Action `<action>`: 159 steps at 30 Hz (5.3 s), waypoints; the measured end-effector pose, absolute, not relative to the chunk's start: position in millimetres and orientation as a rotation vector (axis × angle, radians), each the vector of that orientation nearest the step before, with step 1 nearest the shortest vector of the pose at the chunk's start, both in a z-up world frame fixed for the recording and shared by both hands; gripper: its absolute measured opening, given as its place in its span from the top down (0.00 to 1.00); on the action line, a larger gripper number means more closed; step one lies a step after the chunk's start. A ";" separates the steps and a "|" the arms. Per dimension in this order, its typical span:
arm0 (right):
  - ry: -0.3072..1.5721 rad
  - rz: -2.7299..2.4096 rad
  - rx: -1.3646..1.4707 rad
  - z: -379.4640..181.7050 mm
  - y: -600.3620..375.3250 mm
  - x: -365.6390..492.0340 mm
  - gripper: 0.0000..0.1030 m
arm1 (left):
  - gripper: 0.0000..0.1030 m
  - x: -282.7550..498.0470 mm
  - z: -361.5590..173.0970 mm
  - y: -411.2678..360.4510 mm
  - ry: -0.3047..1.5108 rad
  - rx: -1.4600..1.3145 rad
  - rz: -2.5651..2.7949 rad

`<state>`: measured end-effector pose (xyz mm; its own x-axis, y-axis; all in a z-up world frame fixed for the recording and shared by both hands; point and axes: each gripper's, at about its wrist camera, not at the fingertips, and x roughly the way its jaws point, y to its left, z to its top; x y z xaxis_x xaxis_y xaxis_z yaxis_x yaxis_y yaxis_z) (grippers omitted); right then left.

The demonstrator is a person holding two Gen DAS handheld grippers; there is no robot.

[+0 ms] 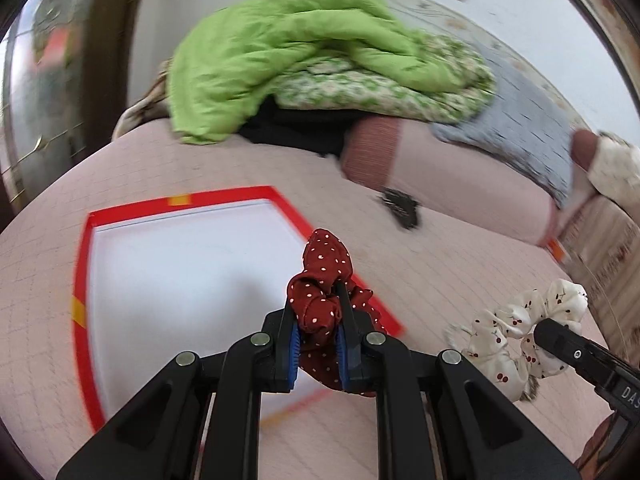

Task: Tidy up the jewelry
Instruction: 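Carry both scrunchies over the red-rimmed white tray with both tools, then open both tools to drop the scrunchies into the tray, then move the left tool to the jade bead bracelet and grasp it, then grasp the leopard-print bracelet with the right tool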

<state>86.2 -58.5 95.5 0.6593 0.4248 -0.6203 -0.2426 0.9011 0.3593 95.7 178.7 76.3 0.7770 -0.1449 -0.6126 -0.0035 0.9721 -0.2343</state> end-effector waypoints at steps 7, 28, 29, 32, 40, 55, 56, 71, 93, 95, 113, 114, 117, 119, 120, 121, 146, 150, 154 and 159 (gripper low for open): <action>0.823 0.470 0.234 91.7 13.4 142.5 0.84 | 0.86 131.4 67.5 246.1 0.708 -0.287 0.039; 1.001 0.469 0.210 35.3 133.6 276.0 0.84 | 0.86 163.9 44.6 301.3 0.779 -0.356 0.143; 1.005 0.465 0.205 33.0 135.9 279.1 0.84 | 0.86 164.9 43.6 300.5 0.785 -0.354 0.144; 1.025 0.459 0.188 25.7 141.1 284.9 0.82 | 0.86 167.5 42.4 300.6 0.794 -0.360 0.147; 1.057 0.430 0.186 13.8 137.6 288.8 0.76 | 0.62 168.4 40.9 301.7 0.805 -0.365 0.165; 0.982 0.430 0.246 58.5 87.1 257.1 0.53 | 0.51 152.1 83.8 282.5 0.663 -0.333 0.168; 0.969 0.431 0.246 64.0 80.3 249.2 0.53 | 0.51 150.7 87.5 275.0 0.651 -0.316 0.155; 0.857 0.130 0.411 80.6 -137.0 122.5 0.57 | 0.51 135.6 93.4 125.0 0.674 -0.149 -0.136; 0.879 0.032 0.739 58.0 -253.7 124.7 0.65 | 0.60 164.9 31.6 -21.0 1.066 -0.042 -0.290; 0.875 0.028 0.751 59.7 -261.9 122.6 0.65 | 0.63 169.5 22.5 -22.6 1.087 -0.024 -0.262; 0.952 0.061 0.671 53.1 -303.6 107.1 0.65 | 0.95 142.4 -0.1 -70.2 1.034 0.074 -0.269; 0.959 0.065 0.658 51.6 -304.6 106.1 0.65 | 0.95 138.4 0.3 -72.6 1.034 0.072 -0.282; 0.995 0.084 0.611 45.9 -304.9 103.5 0.65 | 0.95 126.4 2.4 -78.9 1.026 0.060 -0.307; 1.016 0.091 0.589 40.1 -305.3 100.6 0.65 | 0.95 121.3 7.2 -77.7 1.013 0.041 -0.307; 1.031 0.103 0.585 36.6 -304.6 99.9 0.65 | 0.95 121.0 8.0 -78.6 1.010 0.035 -0.308; 1.050 0.119 0.581 31.7 -303.1 98.6 0.65 | 0.95 121.1 11.1 -77.1 1.002 0.025 -0.308; 1.054 0.108 0.309 32.3 -263.3 95.7 0.99 | 0.95 111.8 47.5 -61.0 0.937 0.025 -0.283; 1.070 0.150 0.369 32.6 -265.8 98.0 0.99 | 0.95 110.6 55.1 -62.1 0.925 0.029 -0.283; 1.121 0.145 0.357 24.7 -260.4 100.5 0.77 | 0.95 107.9 62.4 -63.7 0.914 0.031 -0.285; 1.162 0.189 0.360 15.3 -255.3 101.1 0.69 | 0.95 105.2 70.1 -61.4 0.905 0.026 -0.281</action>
<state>101.1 -255.3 15.3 0.3905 0.3289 -0.8598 0.0393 0.9272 0.3725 105.2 -61.4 70.1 0.5839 -0.2302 -0.7785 0.2520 0.9630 -0.0958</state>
